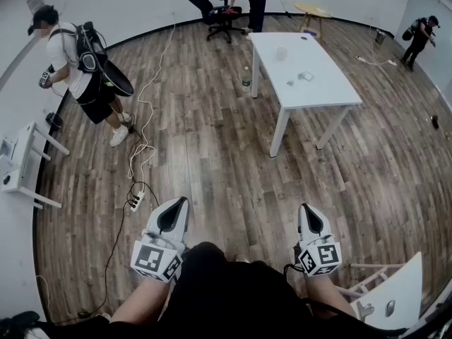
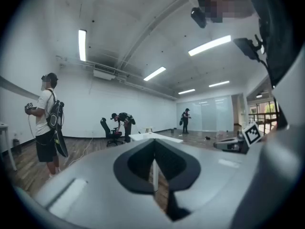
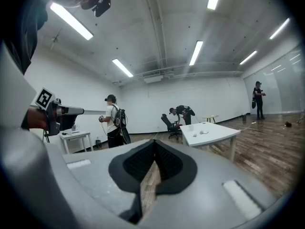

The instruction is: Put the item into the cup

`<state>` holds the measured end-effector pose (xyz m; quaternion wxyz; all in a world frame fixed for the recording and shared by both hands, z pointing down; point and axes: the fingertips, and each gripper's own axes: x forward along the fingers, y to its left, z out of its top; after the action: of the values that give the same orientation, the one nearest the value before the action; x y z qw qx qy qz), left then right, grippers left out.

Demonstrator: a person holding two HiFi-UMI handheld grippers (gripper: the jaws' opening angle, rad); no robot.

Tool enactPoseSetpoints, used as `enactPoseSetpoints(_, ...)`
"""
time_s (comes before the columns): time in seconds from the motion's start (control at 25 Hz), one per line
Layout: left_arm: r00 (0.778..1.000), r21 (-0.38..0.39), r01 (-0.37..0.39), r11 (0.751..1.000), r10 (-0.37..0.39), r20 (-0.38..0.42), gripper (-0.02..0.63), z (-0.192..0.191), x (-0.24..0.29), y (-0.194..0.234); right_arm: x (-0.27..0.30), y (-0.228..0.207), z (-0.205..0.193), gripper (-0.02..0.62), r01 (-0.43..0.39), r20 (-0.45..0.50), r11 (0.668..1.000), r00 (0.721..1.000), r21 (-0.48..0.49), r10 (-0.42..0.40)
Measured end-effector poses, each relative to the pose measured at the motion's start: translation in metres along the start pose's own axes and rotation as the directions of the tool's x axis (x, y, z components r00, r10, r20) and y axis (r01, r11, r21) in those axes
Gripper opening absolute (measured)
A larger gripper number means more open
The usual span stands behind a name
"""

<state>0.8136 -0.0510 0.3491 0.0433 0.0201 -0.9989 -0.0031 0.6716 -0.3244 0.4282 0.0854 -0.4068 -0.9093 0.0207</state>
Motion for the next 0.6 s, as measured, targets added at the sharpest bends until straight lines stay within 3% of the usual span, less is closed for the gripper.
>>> enactPoseSetpoints(0.32, 1.0, 0.027, 0.008, 1.0, -0.007, -0.025, -0.002, -0.004, 0.025, 0.012, 0.025, -0.02, 0.005, 0.002, 0.014, 0.025, 1.0, 1.0, 0.0, -0.014)
enactPoseSetpoints(0.6, 0.998, 0.008, 0.062, 0.998, -0.062, -0.017, -0.002, -0.003, 0.077, 0.036, 0.06, -0.04, 0.009, 0.002, 0.067, 0.004, 0.998, 0.998, 0.0, -0.067)
